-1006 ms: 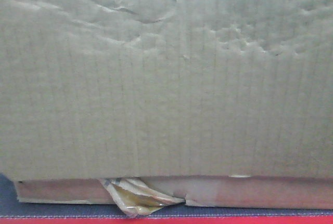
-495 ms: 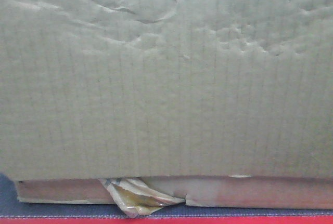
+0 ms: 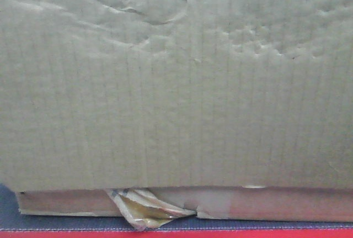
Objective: Stack two boxes on right shelf middle
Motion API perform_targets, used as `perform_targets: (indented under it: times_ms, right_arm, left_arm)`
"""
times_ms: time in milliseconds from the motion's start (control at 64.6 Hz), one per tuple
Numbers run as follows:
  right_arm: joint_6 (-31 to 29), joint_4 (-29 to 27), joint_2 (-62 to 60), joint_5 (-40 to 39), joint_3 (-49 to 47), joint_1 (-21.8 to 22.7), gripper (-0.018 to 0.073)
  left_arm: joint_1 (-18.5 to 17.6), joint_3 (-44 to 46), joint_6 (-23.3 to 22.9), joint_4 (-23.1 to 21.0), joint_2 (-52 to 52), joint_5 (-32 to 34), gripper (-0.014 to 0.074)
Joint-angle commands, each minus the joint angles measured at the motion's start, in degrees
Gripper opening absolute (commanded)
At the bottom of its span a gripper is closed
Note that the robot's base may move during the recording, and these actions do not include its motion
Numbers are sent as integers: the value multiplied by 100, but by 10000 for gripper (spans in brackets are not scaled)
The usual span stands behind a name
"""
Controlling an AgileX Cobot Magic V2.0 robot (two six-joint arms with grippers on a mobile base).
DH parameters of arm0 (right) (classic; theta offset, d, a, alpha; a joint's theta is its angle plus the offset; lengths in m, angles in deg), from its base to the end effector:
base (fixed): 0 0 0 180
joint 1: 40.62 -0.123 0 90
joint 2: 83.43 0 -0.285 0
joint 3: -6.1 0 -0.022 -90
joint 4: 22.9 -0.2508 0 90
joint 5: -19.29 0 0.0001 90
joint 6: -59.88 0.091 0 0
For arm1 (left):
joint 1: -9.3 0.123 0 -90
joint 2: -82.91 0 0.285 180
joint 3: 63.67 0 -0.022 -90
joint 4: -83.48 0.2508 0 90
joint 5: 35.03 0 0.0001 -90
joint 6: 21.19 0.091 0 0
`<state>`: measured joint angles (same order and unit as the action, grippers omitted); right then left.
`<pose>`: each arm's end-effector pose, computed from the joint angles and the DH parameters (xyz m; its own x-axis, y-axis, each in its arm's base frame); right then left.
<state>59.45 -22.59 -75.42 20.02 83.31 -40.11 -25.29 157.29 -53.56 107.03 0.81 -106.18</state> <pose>0.0567 -0.0005 0.2119 0.0705 -0.0135 -0.9974 0.0099 0.9999 -0.0129 0.2706 -0.1448 0.5103 -0.5598 -0.0777 -0.8250 0.0489 0.9908 -0.1265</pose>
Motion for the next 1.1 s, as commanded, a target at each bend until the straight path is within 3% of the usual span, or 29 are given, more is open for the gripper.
perform_targets:
  times_ms: [0,248,372,573,681,1084]
  right_arm:
    - [-10,7,-22,-125,0,36,-161]
    - [-10,7,-22,-125,0,36,-161]
    - [-10,7,-22,-125,0,36,-161]
    - [-10,7,-22,-125,0,36,-161]
    - [-10,7,-22,-125,0,36,-161]
    - [-10,7,-22,-125,0,36,-161]
  left_arm:
    - [-220,-246,-329,104,137,119,-111]
    - [-341,-1317,-996,112,278,119,-111]
    - [-341,-1899,-1165,-162,282,135,-111]
    - [-341,-2581,-1286,-461,282,782,-111]
    - [-341,-2700,-1298,-524,291,1063,-111]
    - [-341,-2714,-1297,-579,667,1050,-111]
